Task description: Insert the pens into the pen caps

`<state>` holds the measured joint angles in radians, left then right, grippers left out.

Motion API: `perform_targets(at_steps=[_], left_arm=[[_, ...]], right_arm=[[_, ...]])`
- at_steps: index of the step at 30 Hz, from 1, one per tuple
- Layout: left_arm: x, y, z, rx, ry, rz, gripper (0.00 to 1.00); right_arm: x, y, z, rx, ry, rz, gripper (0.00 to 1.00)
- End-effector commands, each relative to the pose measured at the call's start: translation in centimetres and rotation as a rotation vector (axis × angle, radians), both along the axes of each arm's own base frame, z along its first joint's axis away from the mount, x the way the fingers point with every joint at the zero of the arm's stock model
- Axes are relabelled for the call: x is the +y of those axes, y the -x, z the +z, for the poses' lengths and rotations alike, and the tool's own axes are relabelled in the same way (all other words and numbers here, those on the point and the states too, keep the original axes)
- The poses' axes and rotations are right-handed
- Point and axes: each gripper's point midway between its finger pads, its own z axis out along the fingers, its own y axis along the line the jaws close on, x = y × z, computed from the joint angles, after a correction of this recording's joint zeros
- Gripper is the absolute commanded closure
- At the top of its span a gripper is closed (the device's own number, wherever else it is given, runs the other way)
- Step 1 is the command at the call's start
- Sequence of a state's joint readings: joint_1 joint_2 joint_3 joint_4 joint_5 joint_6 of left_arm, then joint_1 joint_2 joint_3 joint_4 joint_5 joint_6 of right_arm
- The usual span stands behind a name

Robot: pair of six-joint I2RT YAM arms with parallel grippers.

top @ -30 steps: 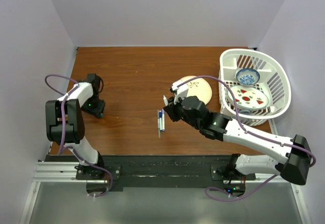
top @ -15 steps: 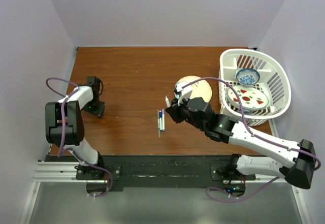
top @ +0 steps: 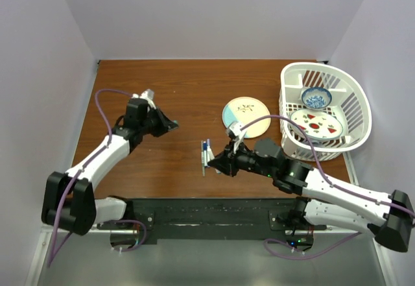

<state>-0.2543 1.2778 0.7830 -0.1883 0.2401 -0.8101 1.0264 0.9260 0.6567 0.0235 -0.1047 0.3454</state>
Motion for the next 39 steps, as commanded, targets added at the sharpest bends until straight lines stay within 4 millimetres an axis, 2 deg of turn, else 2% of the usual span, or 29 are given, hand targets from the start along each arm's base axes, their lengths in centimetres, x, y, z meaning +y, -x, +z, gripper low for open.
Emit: perform_targets(at_steps=[1, 2, 3, 4, 5, 6, 7, 8, 9, 10, 11, 12, 14, 15, 25, 39], left_arm=[[-7.6, 3.0, 9.0, -0.424, 0.235, -0.415, 1.00], [-9.3, 4.9, 9.5, -0.445, 0.268, -0.490, 1.00], [-9.9, 6.0, 10.8, -0.485, 0.301, -0.520, 1.00], [-10.6, 6.9, 12.4, -0.553, 0.339, -0.561, 1.00], [-11.3, 8.1, 12.5, -0.564, 0.362, -0.593, 1.00], [-11.4, 8.9, 14.2, -0.620, 0.394, -0.606, 1.00], [-11.4, 9.5, 14.1, -0.630, 0.405, -0.609, 1.00], [-11.6, 10.3, 14.7, -0.651, 0.425, -0.624, 1.00], [-11.4, 11.1, 16.2, -0.708, 0.455, -0.628, 1.00], [-11.2, 11.4, 15.9, -0.709, 0.464, -0.620, 1.00], [-11.1, 11.7, 16.3, -0.724, 0.475, -0.618, 1.00], [-10.7, 12.3, 17.4, -0.767, 0.494, -0.614, 1.00], [-10.4, 12.8, 17.5, -0.787, 0.506, -0.609, 1.00], [-10.2, 13.3, 18.2, -0.817, 0.520, -0.612, 1.00], [-10.0, 14.6, 17.7, -0.819, 0.619, -0.629, 1.00], [-10.3, 14.3, 17.4, -0.803, 0.631, -0.623, 1.00]], right_arm=[[-0.2, 1.9, 3.3, -0.050, -0.180, 0.072, 1.00], [-0.3, 2.1, 3.5, -0.055, -0.200, 0.076, 1.00], [-0.5, 2.3, 3.0, -0.056, -0.211, 0.080, 1.00], [-0.5, 2.4, 3.4, -0.064, -0.240, 0.083, 1.00], [-0.6, 2.6, 2.8, -0.062, -0.242, 0.088, 1.00], [-0.6, 2.7, 2.9, -0.068, -0.258, 0.095, 1.00], [-0.5, 2.9, 3.4, -0.084, -0.286, 0.104, 1.00], [-0.5, 2.9, 2.7, -0.081, -0.285, 0.105, 1.00], [-0.6, 2.9, 2.7, -0.084, -0.295, 0.103, 1.00], [-0.6, 2.8, 2.9, -0.095, -0.311, 0.098, 1.00], [-0.7, 2.4, 2.6, -0.093, -0.310, 0.073, 1.00], [-0.7, 2.1, 2.6, -0.090, -0.313, 0.056, 1.00], [-0.6, 1.7, 2.3, -0.089, -0.309, 0.039, 1.00], [-0.5, 1.7, 2.2, -0.090, -0.310, 0.040, 1.00], [1.6, 0.7, 2.6, -0.069, -0.302, 0.053, 1.00], [3.2, -0.2, 4.2, -0.078, -0.336, 0.051, 1.00]])
